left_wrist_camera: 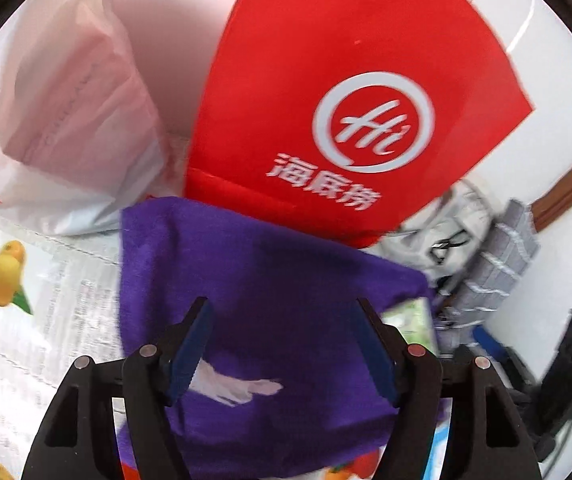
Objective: Organize soft objects
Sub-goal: 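Press the white cloth down on the purple towel with the left tool, then withdraw both tools from the towel, moving the left tool toward the dark green box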
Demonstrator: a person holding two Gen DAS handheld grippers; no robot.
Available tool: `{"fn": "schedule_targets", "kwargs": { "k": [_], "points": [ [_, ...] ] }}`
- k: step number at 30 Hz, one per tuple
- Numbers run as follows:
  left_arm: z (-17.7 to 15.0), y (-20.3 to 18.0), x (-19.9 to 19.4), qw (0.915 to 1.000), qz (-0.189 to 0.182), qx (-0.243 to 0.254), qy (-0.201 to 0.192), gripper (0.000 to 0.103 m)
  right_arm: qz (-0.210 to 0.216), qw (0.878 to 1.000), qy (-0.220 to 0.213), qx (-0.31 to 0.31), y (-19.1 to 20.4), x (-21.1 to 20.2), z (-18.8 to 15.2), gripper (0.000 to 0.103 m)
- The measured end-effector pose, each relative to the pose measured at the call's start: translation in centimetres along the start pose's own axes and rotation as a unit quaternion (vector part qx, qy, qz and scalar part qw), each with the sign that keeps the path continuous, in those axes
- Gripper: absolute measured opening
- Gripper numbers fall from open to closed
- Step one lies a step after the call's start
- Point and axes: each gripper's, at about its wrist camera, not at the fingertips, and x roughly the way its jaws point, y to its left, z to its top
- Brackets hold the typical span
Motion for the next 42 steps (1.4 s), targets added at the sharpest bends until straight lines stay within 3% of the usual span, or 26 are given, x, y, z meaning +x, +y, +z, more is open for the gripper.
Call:
{"fn": "schedule_targets", "kwargs": {
  "k": [2, 5, 7, 8, 14, 16, 18, 20, 21, 22, 26, 28, 32, 34, 36, 42],
  "points": [
    [0.0, -0.1, -0.2, 0.9999, -0.012, -0.001, 0.003, 0.067, 0.0, 1.0, 0.004, -0.006, 0.1, -0.4, 0.1, 0.085],
    [-0.1, -0.1, 0.0, 0.9998, -0.016, -0.003, 0.012, 0.025, -0.005, 1.0, 0.011, -0.026, 1.0, 0.0, 0.1, 0.085],
    [-0.2, -0.2, 0.5, 0.9995, -0.022, 0.001, 0.021, 0.013, -0.012, 0.999, 0.006, -0.037, 1.5, 0.0, 0.1, 0.085],
    [-0.3, -0.4, 0.7, 0.9995, -0.024, 0.006, 0.02, 0.002, -0.013, 0.999, 0.005, -0.042, 1.8, 0.0, 0.0, 0.085],
    [-0.8, -1.4, 1.2, 0.9995, 0.005, 0.029, 0.004, 0.002, -0.019, 0.998, 0.003, -0.064, 2.5, -0.1, -0.1, 0.085],
    [-0.8, -1.4, 1.7, 0.9991, 0.026, 0.032, 0.012, 0.012, -0.022, 0.998, 0.001, -0.065, 2.5, -0.1, 0.0, 0.084],
    [-0.9, -1.2, 2.8, 0.997, 0.061, 0.037, 0.029, 0.047, -0.02, 0.998, 0.0, -0.06, 2.3, -0.2, 0.0, 0.084],
    [-1.0, -0.9, 3.8, 0.9936, 0.1, 0.044, 0.03, 0.053, -0.018, 0.998, -0.002, -0.057, 2.2, -0.5, 0.0, 0.084],
    [-1.1, -0.6, 4.4, 0.9891, 0.136, 0.045, 0.034, 0.053, -0.019, 0.998, -0.003, -0.056, 2.2, -0.6, 0.0, 0.084],
    [-1.1, -0.4, 4.8, 0.9873, 0.147, 0.045, 0.038, 0.053, -0.019, 0.998, -0.005, -0.057, 2.3, -0.8, 0.0, 0.084],
    [-1.3, 0.5, 6.3, 0.9844, 0.158, 0.031, 0.071, 0.053, -0.018, 0.998, -0.01, -0.059, 2.3, -1.1, 0.0, 0.084],
    [-1.5, 0.4, 6.9, 0.9847, 0.147, 0.025, 0.091, 0.053, -0.017, 0.998, -0.011, -0.058, 2.4, -1.2, 0.0, 0.084],
    [-1.8, 0.4, 7.4, 0.9886, 0.073, -0.003, 0.132, 0.052, 0.01, 0.998, -0.005, -0.063, 3.3, -1.3, -0.2, 0.084],
    [-1.8, 0.4, 6.9, 0.9925, 0.056, -0.008, 0.108, 0.034, 0.02, 0.996, -0.002, -0.083, 4.4, -1.2, -0.4, 0.084],
    [-1.7, 0.3, 6.1, 0.9946, 0.062, 0.006, 0.083, 0.002, 0.016, 0.995, -0.004, -0.101, 5.4, -1.2, -0.6, 0.084],
    [-1.4, -0.4, 3.5, 0.9975, 0.047, 0.033, 0.04, 0.003, 0.02, 0.993, -0.001, -0.116, 6.4, -1.0, -0.8, 0.084]
  ]
}}
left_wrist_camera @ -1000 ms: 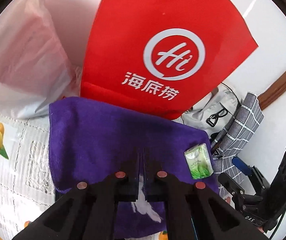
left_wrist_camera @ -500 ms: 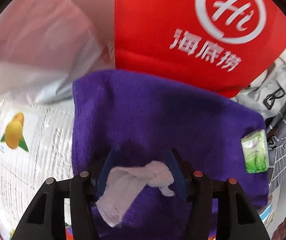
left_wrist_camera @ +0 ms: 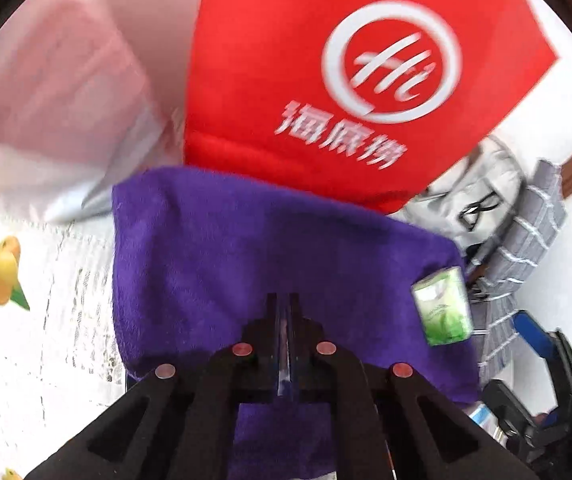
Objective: Organize soft objects
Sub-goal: 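Withdraw both tools from the towel, moving the left tool toward the dark green box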
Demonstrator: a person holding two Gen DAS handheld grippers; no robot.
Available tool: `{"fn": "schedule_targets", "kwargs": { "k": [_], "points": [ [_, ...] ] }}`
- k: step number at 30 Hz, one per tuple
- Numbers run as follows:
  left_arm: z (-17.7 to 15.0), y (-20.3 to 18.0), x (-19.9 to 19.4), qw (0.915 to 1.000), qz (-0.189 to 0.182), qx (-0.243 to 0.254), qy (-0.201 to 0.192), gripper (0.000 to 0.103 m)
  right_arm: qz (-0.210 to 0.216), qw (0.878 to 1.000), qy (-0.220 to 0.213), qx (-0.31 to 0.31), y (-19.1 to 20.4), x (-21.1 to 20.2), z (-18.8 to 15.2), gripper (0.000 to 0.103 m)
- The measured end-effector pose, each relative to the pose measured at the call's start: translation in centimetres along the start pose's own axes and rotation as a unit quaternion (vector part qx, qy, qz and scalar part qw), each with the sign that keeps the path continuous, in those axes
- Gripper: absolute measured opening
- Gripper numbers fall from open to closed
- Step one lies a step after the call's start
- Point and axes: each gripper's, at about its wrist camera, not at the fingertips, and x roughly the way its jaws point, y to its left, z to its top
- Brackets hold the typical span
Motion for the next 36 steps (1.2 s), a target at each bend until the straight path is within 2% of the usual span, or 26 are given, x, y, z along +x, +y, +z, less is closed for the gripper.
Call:
{"fn": "schedule_targets", "kwargs": {
  "k": [1, 2, 3, 5, 7, 8, 9, 12, 14, 16, 18, 19, 20, 24, 29, 34, 36],
  "points": [
    [0.3, 0.0, 0.0, 1.0, -0.002, -0.001, 0.0, 0.004, 0.0, 1.0, 0.0, 0.0, 0.0, 0.0, 0.0, 0.084],
    [0.3, 0.1, -0.1, 1.0, 0.001, -0.005, 0.004, 0.013, -0.001, 1.0, 0.0, 0.001, -0.1, 0.0, 0.0, 0.084],
    [0.3, 0.3, 0.2, 0.9997, 0.005, -0.013, 0.021, 0.038, -0.001, 1.0, -0.002, 0.002, -0.1, -0.1, 0.1, 0.084],
    [0.6, 0.9, 0.5, 0.9981, -0.007, -0.031, 0.052, 0.076, 0.003, 1.0, -0.004, 0.006, -0.2, -0.3, 0.2, 0.084],
    [-0.1, 1.2, 0.3, 0.997, -0.036, -0.045, 0.052, 0.076, 0.011, 1.0, -0.007, 0.005, 0.1, -0.5, 0.2, 0.084],
    [-0.3, 1.0, 0.4, 0.9966, -0.033, -0.045, 0.061, 0.076, 0.012, 1.0, -0.008, 0.002, 0.2, -0.6, 0.2, 0.084],
    [-0.5, 0.9, 0.6, 0.9965, -0.014, -0.04, 0.072, 0.076, 0.012, 1.0, -0.009, -0.002, 0.5, -0.7, 0.2, 0.084],
    [-1.3, 0.7, 0.4, 0.9962, 0.053, -0.029, 0.062, 0.076, 0.014, 1.0, -0.012, -0.008, 1.1, -1.1, 0.2, 0.084],
    [-1.9, 1.2, -0.1, 0.9963, 0.061, -0.027, 0.054, 0.076, 0.022, 1.0, -0.016, -0.008, 1.7, -1.2, 0.2, 0.084],
    [-2.9, 3.3, -0.6, 0.9943, 0.002, -0.085, 0.064, 0.076, 0.029, 0.999, -0.016, -0.008, 2.4, -1.0, 0.1, 0.084],
    [-4.2, 5.2, -0.4, 0.9851, -0.047, -0.136, 0.095, 0.076, 0.033, 0.999, -0.011, -0.017, 3.5, -0.5, -0.2, 0.084],
    [-4.7, 5.8, -0.7, 0.9828, -0.06, -0.146, 0.095, 0.076, 0.031, 0.999, -0.009, -0.024, 4.2, -0.3, -0.5, 0.084],
    [-5.0, 6.2, -1.2, 0.9832, -0.064, -0.147, 0.086, 0.076, 0.028, 0.999, -0.006, -0.03, 4.8, 0.0, -0.8, 0.083],
    [-6.2, 7.1, -4.7, 0.9907, -0.031, -0.128, 0.034, 0.076, 0.025, 0.999, 0.003, -0.038, 6.5, 0.2, -2.1, 0.081],
    [-7.6, 6.7, -7.7, 0.9958, -0.023, -0.089, 0.005, 0.076, 0.015, 1.0, 0.011, -0.011, 6.4, -1.8, -4.1, 0.081],
    [-10.4, 6.3, -11.6, 0.9967, -0.006, -0.063, -0.051, 0.074, -0.001, 0.999, 0.013, 0.041, 5.4, -5.2, -7.0, 0.081],
    [-12.1, 6.3, -13.5, 0.9951, 0.004, -0.049, -0.086, 0.074, -0.001, 0.998, 0.016, 0.058, 5.4, -6.7, -8.5, 0.081]
  ]
}}
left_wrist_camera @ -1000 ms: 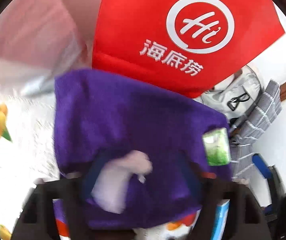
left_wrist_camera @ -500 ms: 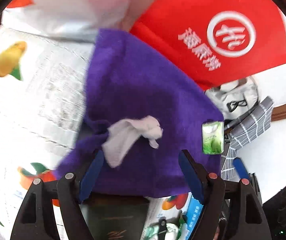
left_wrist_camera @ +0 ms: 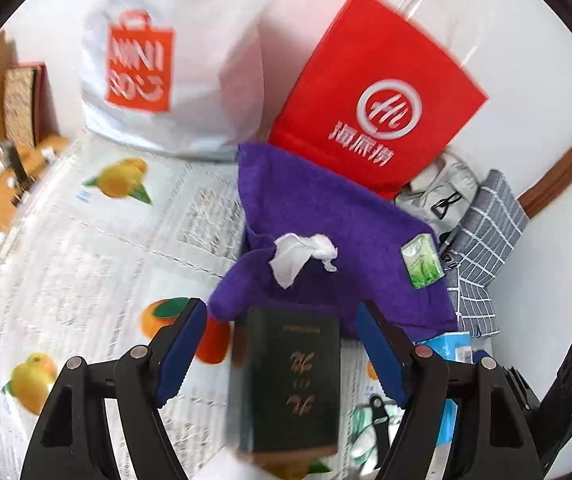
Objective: Organize soft objects
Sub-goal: 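Grasp the white sponge block with the left tool while the right tool grasps the white mesh bag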
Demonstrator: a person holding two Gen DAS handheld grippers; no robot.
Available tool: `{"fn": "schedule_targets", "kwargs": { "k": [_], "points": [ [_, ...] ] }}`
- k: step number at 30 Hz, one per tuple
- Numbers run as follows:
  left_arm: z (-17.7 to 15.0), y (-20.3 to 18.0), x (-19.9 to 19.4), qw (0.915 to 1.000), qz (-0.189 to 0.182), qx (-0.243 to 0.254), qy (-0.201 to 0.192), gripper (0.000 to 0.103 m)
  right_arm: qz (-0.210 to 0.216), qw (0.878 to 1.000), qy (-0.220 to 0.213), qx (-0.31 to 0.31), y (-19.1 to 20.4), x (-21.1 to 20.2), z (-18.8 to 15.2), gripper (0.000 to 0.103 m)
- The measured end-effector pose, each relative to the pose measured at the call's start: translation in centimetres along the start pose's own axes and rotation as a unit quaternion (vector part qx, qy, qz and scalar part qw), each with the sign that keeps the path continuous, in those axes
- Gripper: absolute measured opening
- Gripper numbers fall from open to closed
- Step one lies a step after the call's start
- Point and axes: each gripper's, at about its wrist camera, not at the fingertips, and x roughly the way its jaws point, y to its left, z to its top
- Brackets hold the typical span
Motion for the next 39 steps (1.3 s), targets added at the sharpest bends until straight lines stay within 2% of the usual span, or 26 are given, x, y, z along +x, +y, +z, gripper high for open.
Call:
{"fn": "schedule_targets", "kwargs": {
  "k": [3, 7, 12, 16, 22, 25, 28, 30, 32, 34, 36, 39],
  "points": [
    [-1.8, -0.2, -1.5, 0.9993, 0.032, 0.017, -0.013, 0.074, -0.018, 1.0, 0.005, 0.021, -0.3, -2.0, -2.3, 0.081],
    [-4.8, 0.2, -2.4, 0.9977, 0.061, 0.026, 0.013, 0.074, -0.02, 0.997, 0.016, 0.067, -0.9, -3.9, -5.4, 0.081],
    [-9.2, 0.9, -2.0, 0.996, 0.07, 0.027, 0.05, 0.075, -0.013, 0.994, -0.001, 0.111, -1.5, -6.3, -8.6, 0.081],
    [-11.8, 1.4, -0.8, 0.9942, 0.073, 0.0, 0.079, 0.076, -0.005, 0.993, -0.002, 0.117, -1.3, -8.0, -10.8, 0.081],
    [-13.6, 1.4, 0.4, 0.9919, 0.083, -0.043, 0.086, 0.076, -0.017, 0.994, -0.003, 0.105, -0.9, -9.9, -13.5, 0.081],
    [-13.7, 0.5, 1.7, 0.9884, 0.114, -0.038, 0.092, 0.078, -0.027, 0.995, -0.002, 0.092, -0.7, -10.3, -14.7, 0.081],
    [-13.9, -0.5, 2.9, 0.9891, 0.112, -0.035, 0.089, 0.084, -0.037, 0.995, 0.002, 0.088, -0.8, -10.4, -15.7, 0.081],
    [-14.2, -1.0, 3.3, 0.9881, 0.128, -0.028, 0.081, 0.085, -0.033, 0.995, 0.005, 0.091, -0.9, -10.2, -16.3, 0.081],
    [-14.4, -1.6, 3.3, 0.9893, 0.124, -0.013, 0.075, 0.082, -0.03, 0.995, 0.008, 0.09, -0.9, -9.9, -16.5, 0.081],
    [-14.7, -1.7, 3.0, 0.9915, 0.108, 0.001, 0.072, 0.07, -0.037, 0.996, 0.009, 0.084, -0.7, -9.7, -16.6, 0.081],
    [-14.9, -1.5, 2.3, 0.9944, 0.079, 0.003, 0.071, 0.051, -0.039, 0.996, 0.006, 0.076, -0.5, -9.5, -16.5, 0.081],
    [-15.2, -1.1, 1.1, 0.9956, 0.066, 0.013, 0.066, 0.048, -0.039, 0.997, 0.0, 0.071, -0.3, -9.0, -16.0, 0.081]
  ]
}}
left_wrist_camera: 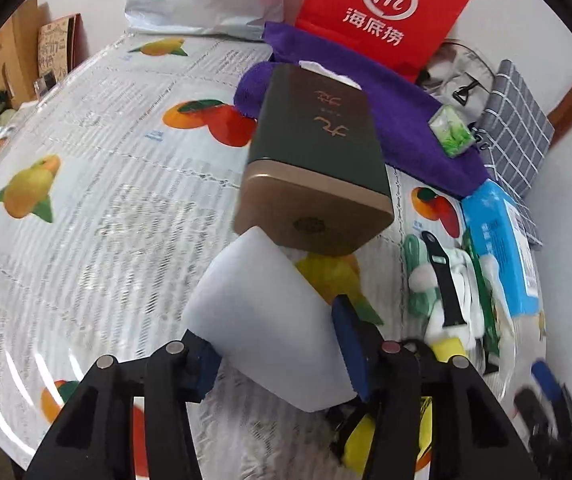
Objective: Organize soft objects
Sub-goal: 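Grasp the white sponge block with the left tool while the right tool grasps the white mesh bag, then carry the sponge block with the left tool while the right tool carries the mesh bag to the towel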
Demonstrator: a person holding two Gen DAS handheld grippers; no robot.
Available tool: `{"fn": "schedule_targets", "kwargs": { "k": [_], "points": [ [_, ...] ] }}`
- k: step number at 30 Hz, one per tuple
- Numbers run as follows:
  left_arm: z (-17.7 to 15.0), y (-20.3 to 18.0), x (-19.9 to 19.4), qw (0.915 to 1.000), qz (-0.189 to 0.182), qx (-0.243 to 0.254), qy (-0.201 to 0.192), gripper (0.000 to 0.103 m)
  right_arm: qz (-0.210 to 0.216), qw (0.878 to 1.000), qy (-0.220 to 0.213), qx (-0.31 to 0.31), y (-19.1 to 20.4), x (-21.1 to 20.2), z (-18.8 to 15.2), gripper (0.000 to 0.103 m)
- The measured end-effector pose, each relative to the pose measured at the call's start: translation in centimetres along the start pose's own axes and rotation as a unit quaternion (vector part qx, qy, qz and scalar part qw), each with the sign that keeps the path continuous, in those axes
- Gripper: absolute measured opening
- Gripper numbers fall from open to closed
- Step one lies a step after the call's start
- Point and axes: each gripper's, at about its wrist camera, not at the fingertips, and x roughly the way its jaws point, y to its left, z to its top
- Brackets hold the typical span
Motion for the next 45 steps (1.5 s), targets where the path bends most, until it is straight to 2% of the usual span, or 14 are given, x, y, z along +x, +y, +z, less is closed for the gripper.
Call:
{"fn": "schedule_targets", "kwargs": {
  "k": [2, 8, 10, 12, 13, 14, 15, 19, 21, 24, 26, 31, 39, 45],
  "points": [
    [-0.6, 0.6, -0.6, 1.0, -0.002, 0.004, -0.002, 0.048, -0.004, 1.0, 0.0, -0.003, 0.2, 0.4, 0.4, 0.077],
    [-1.6, 2.4, -1.0, 0.9998, -0.016, -0.007, 0.009, 0.05, 0.014, 1.0, -0.005, -0.021, 1.6, 1.3, 1.2, 0.077],
    [-1.8, 2.8, -1.0, 0.9995, -0.028, -0.013, 0.012, 0.05, 0.008, 0.999, -0.002, -0.036, 2.4, 2.2, 1.5, 0.07],
    [-2.0, 2.8, -1.0, 0.9994, -0.03, -0.012, 0.012, 0.051, 0.001, 0.999, 0.004, -0.047, 2.8, 3.1, 1.6, 0.05],
    [-2.1, 2.8, -1.0, 0.9993, -0.033, -0.011, 0.013, 0.051, -0.004, 0.999, 0.012, -0.052, 2.9, 3.7, 1.6, 0.024],
    [-2.2, 2.7, -0.9, 0.9992, -0.033, -0.01, 0.018, 0.05, -0.005, 0.998, 0.018, -0.052, 2.9, 4.0, 1.7, 0.009],
    [-2.3, 2.7, -0.7, 0.9992, -0.032, -0.007, 0.023, 0.051, 0.001, 0.999, 0.022, -0.049, 2.8, 4.1, 1.7, 0.009],
    [-2.7, 2.1, -1.0, 0.9993, -0.033, 0.005, 0.016, 0.047, 0.047, 0.999, -0.017, -0.018, 2.1, 1.8, 2.1, 0.007],
    [-2.9, 1.9, -1.0, 0.9991, -0.038, 0.007, 0.019, 0.04, 0.073, 0.997, -0.033, 0.0, 1.6, 0.5, 2.3, 0.007],
    [-3.0, 1.7, -1.2, 0.9987, -0.045, 0.009, 0.021, 0.032, 0.084, 0.995, -0.047, 0.018, 0.9, -1.2, 2.5, 0.007],
    [-3.1, 1.7, -1.5, 0.999, -0.039, 0.014, 0.018, 0.029, 0.084, 0.995, -0.05, 0.03, 0.2, -2.3, 2.4, 0.007],
    [-3.6, 2.4, -1.9, 0.9992, -0.035, 0.015, 0.014, 0.028, 0.074, 0.995, -0.039, 0.051, -2.5, -4.7, 0.7, 0.007],
    [-4.3, 1.5, -3.4, 0.9982, -0.049, 0.034, -0.008, 0.027, -0.009, 0.997, -0.001, 0.078, -6.8, -4.3, -3.6, 0.007],
    [-4.5, -0.5, -4.1, 0.998, -0.041, 0.049, -0.006, 0.027, 0.011, 0.995, 0.017, 0.098, -7.9, -2.2, -5.2, 0.007]
  ]
}}
